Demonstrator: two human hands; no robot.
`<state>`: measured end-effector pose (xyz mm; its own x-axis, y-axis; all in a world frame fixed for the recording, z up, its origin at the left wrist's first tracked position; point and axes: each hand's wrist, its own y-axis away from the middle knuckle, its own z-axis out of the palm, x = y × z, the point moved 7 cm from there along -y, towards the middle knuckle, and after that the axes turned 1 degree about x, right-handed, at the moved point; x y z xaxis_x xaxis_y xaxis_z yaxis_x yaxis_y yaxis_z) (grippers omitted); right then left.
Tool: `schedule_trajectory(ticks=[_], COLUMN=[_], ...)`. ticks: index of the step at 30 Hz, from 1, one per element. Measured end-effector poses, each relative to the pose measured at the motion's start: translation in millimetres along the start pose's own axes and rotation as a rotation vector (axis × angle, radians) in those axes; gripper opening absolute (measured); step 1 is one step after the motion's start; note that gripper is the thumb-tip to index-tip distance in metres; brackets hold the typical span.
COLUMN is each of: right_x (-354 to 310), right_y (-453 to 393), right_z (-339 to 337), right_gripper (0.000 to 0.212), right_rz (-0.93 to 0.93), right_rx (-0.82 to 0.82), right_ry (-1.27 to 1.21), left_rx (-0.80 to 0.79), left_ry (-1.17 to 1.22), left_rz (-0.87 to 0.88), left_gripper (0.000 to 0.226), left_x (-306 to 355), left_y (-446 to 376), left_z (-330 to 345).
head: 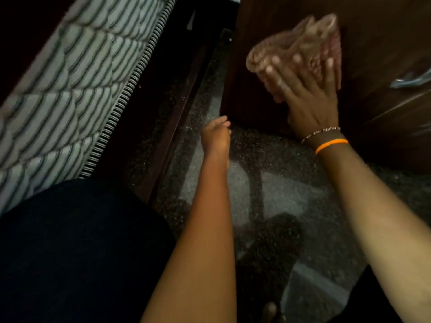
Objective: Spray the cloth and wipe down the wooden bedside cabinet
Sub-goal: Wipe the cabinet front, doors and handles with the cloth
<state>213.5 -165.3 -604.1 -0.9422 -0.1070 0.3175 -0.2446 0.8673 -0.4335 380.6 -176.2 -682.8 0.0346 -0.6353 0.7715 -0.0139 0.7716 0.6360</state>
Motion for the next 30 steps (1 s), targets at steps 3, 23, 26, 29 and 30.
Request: schedule_trajectory(ticks=[3, 23, 26, 29, 30], right_x=[6, -31, -15, -14, -13], right_y=[-24, 95, 87, 43, 24], right_z=[-18, 129, 98, 52, 31], right_gripper=[0.062, 0.056, 0.065, 0.076, 0.073], right_rz=[-0.002, -0.324, -0.08, 0.135, 0.181], right_rx=[0.028, -0.373, -0.313, -0.111, -0.023], right_ry=[0.086, 0.119, 0.113, 0.092, 0.064], left_rx=[-0.014, 0.03, 0.003, -0.03, -0.041], left_ry=[0.014, -0.111, -0.113, -0.126, -0.154], left_rz=[-0.004, -0.107, -0.097, -0.06, -0.046], left_gripper=[0.041, 0.033, 0.032, 0.031, 0.031], left_x=[2, -52, -43, -22, -14], left_y=[5, 0, 6, 12, 12], left_z=[8, -31, -18, 6, 14])
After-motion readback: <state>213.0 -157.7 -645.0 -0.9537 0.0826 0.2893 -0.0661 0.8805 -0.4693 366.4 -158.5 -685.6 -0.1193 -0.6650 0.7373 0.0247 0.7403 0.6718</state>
